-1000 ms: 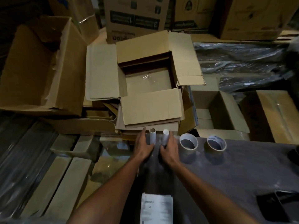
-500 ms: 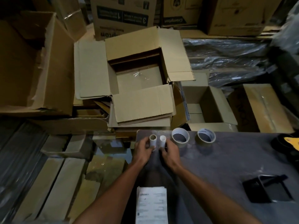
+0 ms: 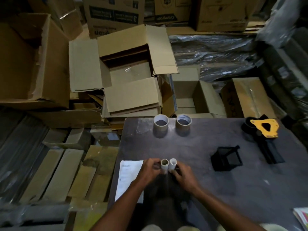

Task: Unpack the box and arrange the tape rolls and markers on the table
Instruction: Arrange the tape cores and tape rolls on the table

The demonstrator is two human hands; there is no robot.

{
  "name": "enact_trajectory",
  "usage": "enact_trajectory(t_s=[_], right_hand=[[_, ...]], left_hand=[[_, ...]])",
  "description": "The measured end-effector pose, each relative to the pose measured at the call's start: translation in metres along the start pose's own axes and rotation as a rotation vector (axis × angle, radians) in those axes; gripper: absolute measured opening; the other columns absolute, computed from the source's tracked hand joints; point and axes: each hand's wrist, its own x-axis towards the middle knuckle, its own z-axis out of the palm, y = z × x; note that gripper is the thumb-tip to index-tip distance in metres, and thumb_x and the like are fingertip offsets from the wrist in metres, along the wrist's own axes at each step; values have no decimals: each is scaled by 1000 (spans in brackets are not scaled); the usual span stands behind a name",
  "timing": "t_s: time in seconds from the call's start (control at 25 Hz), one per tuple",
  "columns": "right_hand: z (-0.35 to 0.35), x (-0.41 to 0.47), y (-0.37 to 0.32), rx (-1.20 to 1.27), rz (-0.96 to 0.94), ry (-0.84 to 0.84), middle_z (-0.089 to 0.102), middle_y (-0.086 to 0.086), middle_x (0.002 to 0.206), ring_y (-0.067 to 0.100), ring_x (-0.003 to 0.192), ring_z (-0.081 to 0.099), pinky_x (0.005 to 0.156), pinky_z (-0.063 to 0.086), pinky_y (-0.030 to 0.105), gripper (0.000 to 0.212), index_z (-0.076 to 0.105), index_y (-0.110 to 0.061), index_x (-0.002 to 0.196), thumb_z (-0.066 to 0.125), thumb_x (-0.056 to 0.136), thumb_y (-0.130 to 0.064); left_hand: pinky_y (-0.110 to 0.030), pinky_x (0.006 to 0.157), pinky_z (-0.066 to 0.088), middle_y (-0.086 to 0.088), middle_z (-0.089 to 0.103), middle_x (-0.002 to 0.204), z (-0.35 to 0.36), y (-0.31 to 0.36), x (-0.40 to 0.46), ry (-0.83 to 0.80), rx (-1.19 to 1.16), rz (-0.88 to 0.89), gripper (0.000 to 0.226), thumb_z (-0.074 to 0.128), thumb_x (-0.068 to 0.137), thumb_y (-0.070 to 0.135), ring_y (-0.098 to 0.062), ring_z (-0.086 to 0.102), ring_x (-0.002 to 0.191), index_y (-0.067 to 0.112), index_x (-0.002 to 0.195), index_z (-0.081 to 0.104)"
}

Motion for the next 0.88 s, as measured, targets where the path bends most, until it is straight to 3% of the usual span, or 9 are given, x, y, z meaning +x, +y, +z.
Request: enact_trajectory(t_s=[0.12,0.2,0.28,0.4,0.56,0.64,0.76,0.88], right_hand=[[-7,-28,12,-59,-26,-75,72,-1,92,15,87,68,75,53,32,21,67,-15,96,56,97,-33],[-9,-46,20,-86,-44,-84,72,2,90,17,84,68,72,52,34,26,66,-15,96,55,94,-38],[-12,-58,19,-100,-48,-109,72,7,88,21,81,68,72,53,36,19,66,-10,95,59,93,-27],[-19,-69,15,-103,-65,-141,72,3,86,17,77,67,69,53,32,10,65,-12,95,62,86,-8],[-19,-71,22,-122,-55,-190,71,-2,87,16,79,67,72,55,40,15,63,-17,96,60,82,-15],[-20,-72,18,-129,-58,-181,71,-2,88,16,78,67,72,55,38,21,63,-16,99,58,79,-19],[-22,-72,17,-109,-48,-165,69,-4,102,10,92,64,81,52,26,39,64,-11,112,57,73,-13],[-29,-59,29,-105,75,-117,64,6,126,19,115,61,102,49,35,54,57,-12,132,51,78,-10]], left_hand=[[-24,71,55,9,73,76,9,3,-28,-23,36,-29,25,80,68,37,-2,69,77,18,84,74],[-20,61,49,15,67,66,13,5,-47,-56,49,-26,17,82,69,29,7,59,69,19,78,72],[-19,60,46,16,66,63,19,5,-62,-60,19,-49,14,85,67,24,8,57,67,22,73,72],[-32,66,57,5,76,77,29,0,-77,-44,-17,-74,26,87,62,25,-3,68,75,21,87,77],[-34,70,57,4,77,80,35,-1,-83,-42,-13,-49,34,84,57,28,-6,70,77,21,90,78],[-30,73,59,4,76,87,37,-3,-86,-52,6,-71,46,86,55,16,-10,72,83,18,100,75],[-23,71,57,-4,70,105,35,-13,-83,-38,13,-87,68,69,57,1,-18,69,87,17,122,61],[-19,71,52,0,64,103,23,-20,-68,-36,-1,-166,64,61,68,-10,-15,63,87,26,121,56]])
